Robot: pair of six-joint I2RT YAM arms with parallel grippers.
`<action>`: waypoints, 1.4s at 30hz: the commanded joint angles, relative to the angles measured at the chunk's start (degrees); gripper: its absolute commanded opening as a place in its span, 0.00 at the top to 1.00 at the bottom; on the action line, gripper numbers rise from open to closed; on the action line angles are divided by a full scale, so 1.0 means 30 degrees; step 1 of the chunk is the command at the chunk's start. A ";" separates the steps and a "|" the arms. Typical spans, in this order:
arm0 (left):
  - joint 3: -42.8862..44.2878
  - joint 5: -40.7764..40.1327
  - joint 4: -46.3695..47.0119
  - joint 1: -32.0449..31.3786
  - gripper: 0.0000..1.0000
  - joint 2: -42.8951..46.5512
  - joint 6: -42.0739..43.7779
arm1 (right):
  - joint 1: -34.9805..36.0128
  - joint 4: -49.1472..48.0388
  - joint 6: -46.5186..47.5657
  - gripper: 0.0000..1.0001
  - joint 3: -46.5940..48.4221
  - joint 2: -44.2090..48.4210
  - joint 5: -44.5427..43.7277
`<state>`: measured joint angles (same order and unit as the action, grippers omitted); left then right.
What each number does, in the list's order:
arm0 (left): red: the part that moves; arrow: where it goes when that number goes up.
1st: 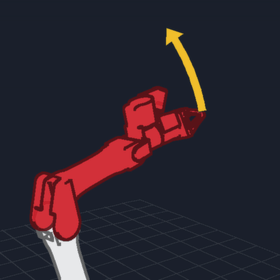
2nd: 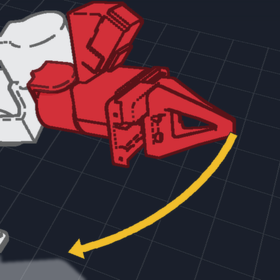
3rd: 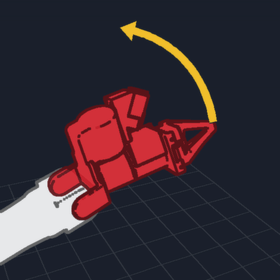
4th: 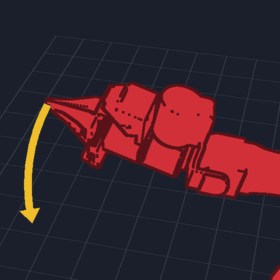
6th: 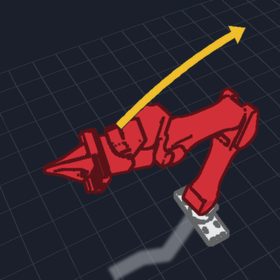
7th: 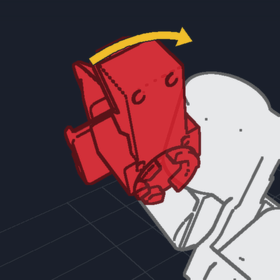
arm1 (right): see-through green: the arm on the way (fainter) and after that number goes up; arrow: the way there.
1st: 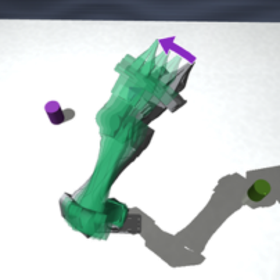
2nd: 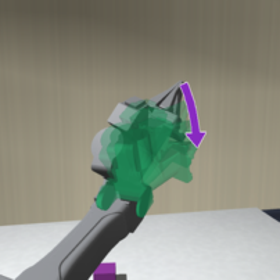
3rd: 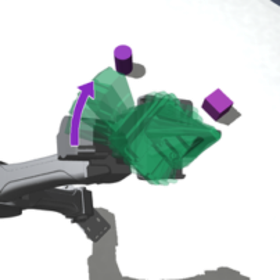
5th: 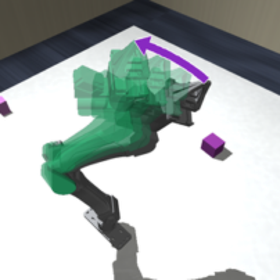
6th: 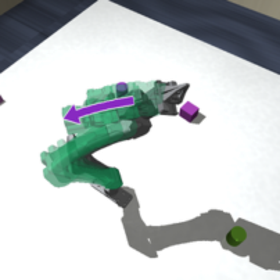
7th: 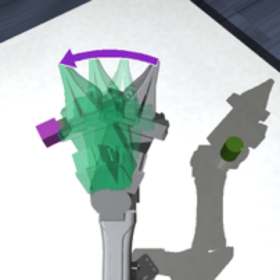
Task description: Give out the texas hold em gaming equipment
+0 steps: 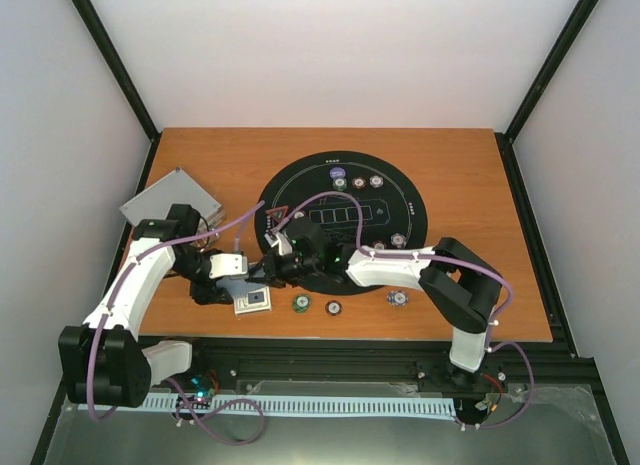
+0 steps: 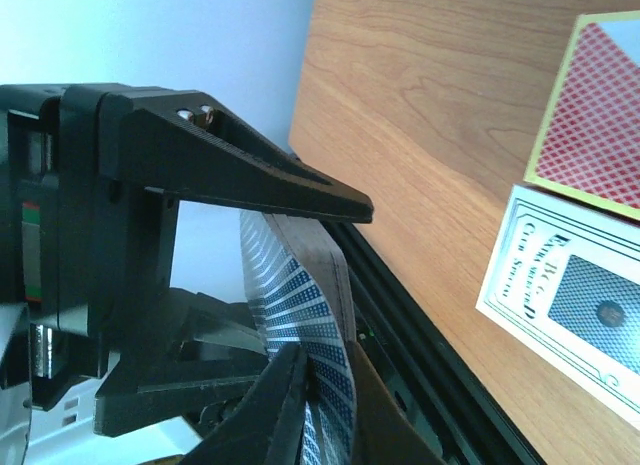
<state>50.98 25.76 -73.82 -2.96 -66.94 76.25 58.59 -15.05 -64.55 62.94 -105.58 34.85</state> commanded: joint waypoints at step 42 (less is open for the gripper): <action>0.1087 -0.0187 -0.1012 -0.0066 0.99 0.0292 -0.1275 | -0.7727 1.6495 0.8473 0.77 2.4181 -1.5124 0.0757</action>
<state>52.25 24.21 -75.16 -2.96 -67.05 73.01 36.05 29.43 -40.51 132.18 -152.09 38.15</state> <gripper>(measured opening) 0.661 0.142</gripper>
